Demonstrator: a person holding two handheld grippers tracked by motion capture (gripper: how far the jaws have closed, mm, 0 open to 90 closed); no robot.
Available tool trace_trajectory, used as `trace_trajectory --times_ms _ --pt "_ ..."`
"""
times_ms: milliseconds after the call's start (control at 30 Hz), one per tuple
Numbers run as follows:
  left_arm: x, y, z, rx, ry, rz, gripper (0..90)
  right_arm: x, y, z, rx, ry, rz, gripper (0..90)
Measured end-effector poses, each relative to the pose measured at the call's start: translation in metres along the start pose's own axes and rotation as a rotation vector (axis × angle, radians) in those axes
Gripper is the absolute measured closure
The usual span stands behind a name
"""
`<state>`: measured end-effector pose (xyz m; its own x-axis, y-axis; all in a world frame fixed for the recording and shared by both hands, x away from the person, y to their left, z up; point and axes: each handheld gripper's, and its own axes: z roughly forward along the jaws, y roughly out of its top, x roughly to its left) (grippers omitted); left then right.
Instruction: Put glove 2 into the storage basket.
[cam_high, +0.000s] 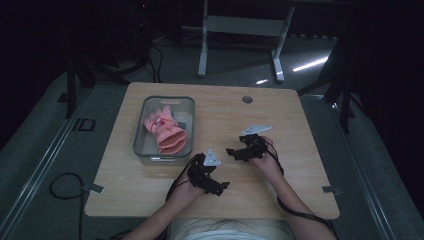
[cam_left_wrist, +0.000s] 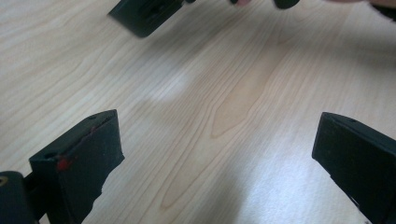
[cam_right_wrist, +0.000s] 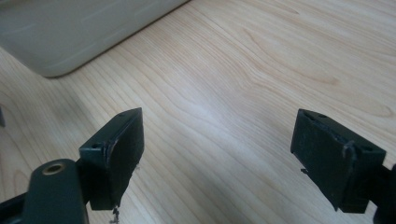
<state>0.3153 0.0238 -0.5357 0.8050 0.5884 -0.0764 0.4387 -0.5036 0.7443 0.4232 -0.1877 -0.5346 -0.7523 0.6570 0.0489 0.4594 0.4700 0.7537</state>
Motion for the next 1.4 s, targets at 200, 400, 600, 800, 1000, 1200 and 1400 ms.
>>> trace_trajectory --times_ms 200,400,600,800,1000,1200,1400 --pt "0.004 -0.007 0.004 -0.017 0.007 -0.001 1.1 -0.005 -0.008 -0.003 -0.013 -0.014 0.02 17.5" --pt "0.006 -0.011 0.004 -0.026 0.049 0.014 1.1 -0.012 -0.018 -0.007 -0.046 -0.035 0.051 17.6" --pt "0.01 -0.015 0.003 -0.036 0.06 0.012 1.1 -0.016 -0.026 -0.01 -0.07 -0.044 0.056 16.5" --pt "0.01 -0.021 0.004 -0.056 0.065 0.011 1.1 -0.022 -0.032 -0.011 -0.071 -0.061 0.062 16.6" --pt "0.011 -0.025 0.007 -0.043 0.048 0.016 1.1 -0.026 -0.037 -0.007 -0.058 -0.07 0.066 16.5" --pt "0.008 -0.025 0.008 -0.035 0.053 0.04 1.1 -0.027 -0.038 -0.008 -0.072 -0.081 0.072 16.3" --pt "0.008 -0.026 0.008 -0.029 0.052 0.043 1.1 -0.028 -0.039 -0.006 -0.063 -0.095 0.071 16.3"
